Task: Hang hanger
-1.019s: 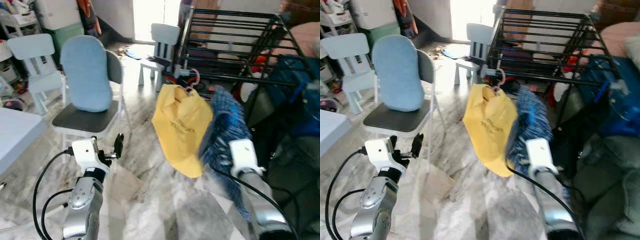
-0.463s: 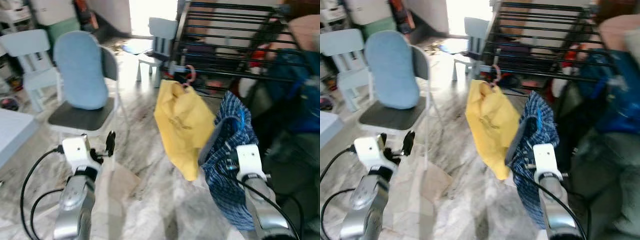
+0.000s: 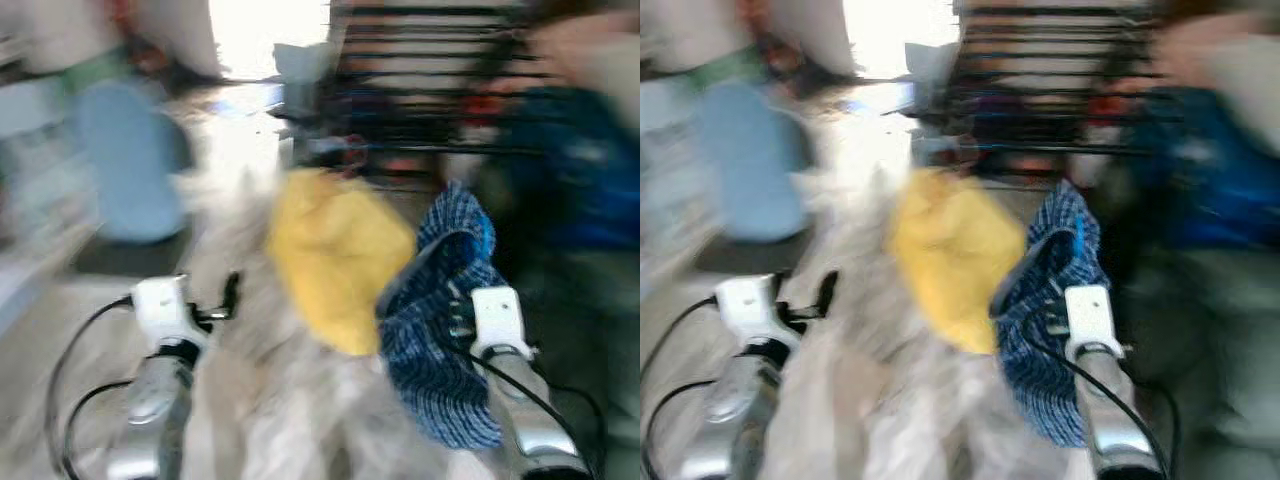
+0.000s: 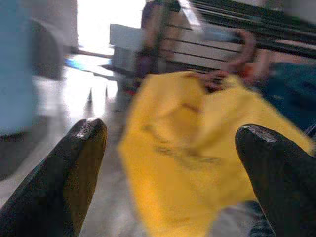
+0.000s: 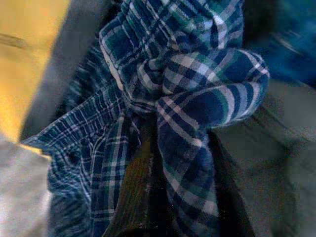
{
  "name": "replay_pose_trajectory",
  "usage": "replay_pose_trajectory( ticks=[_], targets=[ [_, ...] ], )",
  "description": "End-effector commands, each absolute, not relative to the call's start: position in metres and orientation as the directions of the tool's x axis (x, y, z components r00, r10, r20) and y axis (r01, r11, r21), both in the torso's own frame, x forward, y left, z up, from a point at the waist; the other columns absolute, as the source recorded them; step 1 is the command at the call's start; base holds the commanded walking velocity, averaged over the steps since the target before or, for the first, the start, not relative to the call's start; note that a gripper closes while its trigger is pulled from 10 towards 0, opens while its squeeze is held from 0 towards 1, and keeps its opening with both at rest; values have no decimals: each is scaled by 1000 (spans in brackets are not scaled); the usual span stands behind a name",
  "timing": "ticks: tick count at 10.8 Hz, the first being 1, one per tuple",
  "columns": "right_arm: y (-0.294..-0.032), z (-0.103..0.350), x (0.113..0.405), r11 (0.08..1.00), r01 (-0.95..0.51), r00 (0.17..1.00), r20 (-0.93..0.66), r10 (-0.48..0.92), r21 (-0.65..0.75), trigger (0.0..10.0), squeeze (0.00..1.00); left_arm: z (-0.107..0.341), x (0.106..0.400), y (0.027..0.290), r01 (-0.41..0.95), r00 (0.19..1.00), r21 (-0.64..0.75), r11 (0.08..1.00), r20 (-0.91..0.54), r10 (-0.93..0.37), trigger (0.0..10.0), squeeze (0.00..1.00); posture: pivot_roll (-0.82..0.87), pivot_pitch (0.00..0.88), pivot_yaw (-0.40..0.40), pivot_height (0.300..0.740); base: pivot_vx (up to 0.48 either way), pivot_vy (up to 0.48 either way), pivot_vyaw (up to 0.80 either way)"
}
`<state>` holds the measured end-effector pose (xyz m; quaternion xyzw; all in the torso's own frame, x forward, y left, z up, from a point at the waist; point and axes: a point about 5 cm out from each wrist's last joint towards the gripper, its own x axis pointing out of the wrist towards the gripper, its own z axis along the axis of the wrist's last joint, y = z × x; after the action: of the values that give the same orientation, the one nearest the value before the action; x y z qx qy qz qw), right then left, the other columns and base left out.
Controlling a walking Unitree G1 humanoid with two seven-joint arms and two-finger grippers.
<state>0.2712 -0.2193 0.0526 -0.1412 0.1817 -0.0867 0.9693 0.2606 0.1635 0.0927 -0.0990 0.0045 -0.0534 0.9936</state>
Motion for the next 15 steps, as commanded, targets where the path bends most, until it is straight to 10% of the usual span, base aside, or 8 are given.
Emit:
replay_pose_trajectory(
  ticks=[1, 15],
  targets=[
    [-218, 62, 275, 947, 128, 932, -291, -216, -295, 10000, 0, 94, 259, 169, 97, 995, -196, 976, -1, -99, 10000, 0, -157, 0, -3, 740, 345, 334, -800],
    [-207, 74, 250, 995, 11, 948, -314, -43, -103, 10000, 0, 84, 223, 169, 158, 983, -102, 982, -79, -166, 10000, 0, -181, 0, 22, 740, 202, 119, -55]
  ],
)
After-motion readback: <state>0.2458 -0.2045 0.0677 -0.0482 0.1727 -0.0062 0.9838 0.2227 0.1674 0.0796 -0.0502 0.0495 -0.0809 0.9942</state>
